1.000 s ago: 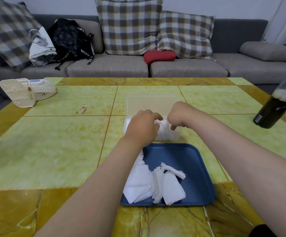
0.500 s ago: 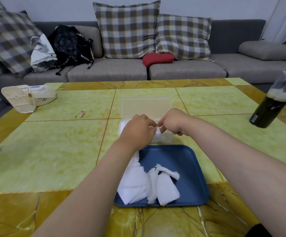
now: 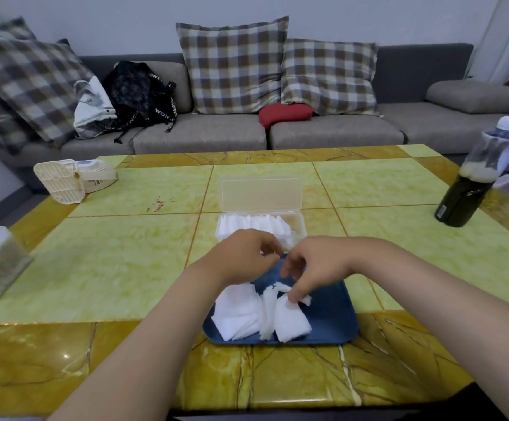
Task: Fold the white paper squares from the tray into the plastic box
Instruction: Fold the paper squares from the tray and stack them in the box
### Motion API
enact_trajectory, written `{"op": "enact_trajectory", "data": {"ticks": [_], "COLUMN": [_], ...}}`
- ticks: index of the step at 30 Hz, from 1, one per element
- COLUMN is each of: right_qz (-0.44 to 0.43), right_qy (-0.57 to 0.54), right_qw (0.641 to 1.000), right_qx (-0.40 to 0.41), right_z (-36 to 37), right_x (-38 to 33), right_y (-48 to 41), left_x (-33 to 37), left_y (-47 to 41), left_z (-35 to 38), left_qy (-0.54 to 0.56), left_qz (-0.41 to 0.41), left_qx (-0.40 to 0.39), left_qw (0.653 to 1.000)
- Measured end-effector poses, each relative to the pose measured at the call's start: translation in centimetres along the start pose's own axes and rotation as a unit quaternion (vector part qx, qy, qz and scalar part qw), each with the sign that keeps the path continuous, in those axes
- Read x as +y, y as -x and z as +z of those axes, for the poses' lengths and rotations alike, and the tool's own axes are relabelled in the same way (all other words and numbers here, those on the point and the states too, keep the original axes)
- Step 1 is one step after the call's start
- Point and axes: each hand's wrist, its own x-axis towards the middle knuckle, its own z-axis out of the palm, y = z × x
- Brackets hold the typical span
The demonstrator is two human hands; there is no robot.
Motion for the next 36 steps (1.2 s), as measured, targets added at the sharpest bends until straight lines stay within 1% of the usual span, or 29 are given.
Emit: {"op": "enact_trajectory", "data": {"ticks": [2,4,7,9,12,15,18,20,22,24,25,27,29,31,33,36], "right_qz": [0.011,0.022,0.039,0.042,0.026,0.011,0.001,0.002,0.0,-0.017,-0.034,-0.084,-0.118,-0.131,-0.136,-0.121], "right_qy": [0.013,0.028,0.029,-0.008,-0.132,-0.236,-0.28,-0.253,-0.16,-0.073,-0.049,-0.024,-0.009,0.003,-0.002,-0.09], "right_qw": [1.0,0.999,0.998,0.997,0.986,0.964,0.95,0.956,0.973,0.982,0.985,0.991,0.992,0.991,0.991,0.987], "right_qx": [-0.018,-0.008,0.026,0.061,0.102,0.124,0.139,0.15,0.169,0.173,0.159,0.102,0.044,0.011,0.017,0.05], "right_z": [0.6,1.0,1.0,0.7,0.2,0.2,0.3,0.5,0.8,1.0,1.0,1.0,1.2,1.6,1.9,1.4], "right_x": [-0.2,-0.2,0.0,0.3,0.7,0.6,0.2,-0.1,-0.3,-0.8,-1.2,-2.2,-2.8,-3.0,-2.8,-2.1], "right_y": [0.2,0.2,0.2,0.3,0.3,0.3,0.3,0.1,-0.1,0.0,0.2,0.8,1.0,0.7,0.2,-0.3], "left_x": [0.2,0.3,0.3,0.3,0.4,0.6,0.3,0.1,-0.3,-0.8,-1.0,-1.4,-1.6,-1.8,-2.0,-2.1], "left_y": [0.6,1.2,1.7,1.7,1.5,1.1,1.1,1.2,1.3,1.5,1.6,1.9,2.1,2.3,2.2,2.0], "left_z": [0.2,0.4,0.6,0.6,0.5,0.2,-0.4,-0.6,-0.9,-1.3,-1.4,-1.7,-1.9,-2.0,-2.0,-1.8], "left_qy": [0.007,0.02,0.051,0.083,0.166,0.289,0.371,0.392,0.398,0.396,0.396,0.397,0.4,0.398,0.384,0.365], "left_qz": [-0.007,-0.017,-0.021,-0.018,-0.028,-0.095,-0.15,-0.165,-0.178,-0.197,-0.203,-0.209,-0.209,-0.205,-0.197,-0.185], "left_qx": [-0.044,-0.078,-0.087,-0.072,-0.022,0.022,0.04,0.057,0.087,0.115,0.126,0.14,0.145,0.15,0.161,0.19], "left_qw": [0.999,0.997,0.995,0.994,0.986,0.952,0.916,0.903,0.896,0.889,0.886,0.883,0.881,0.882,0.888,0.892]}}
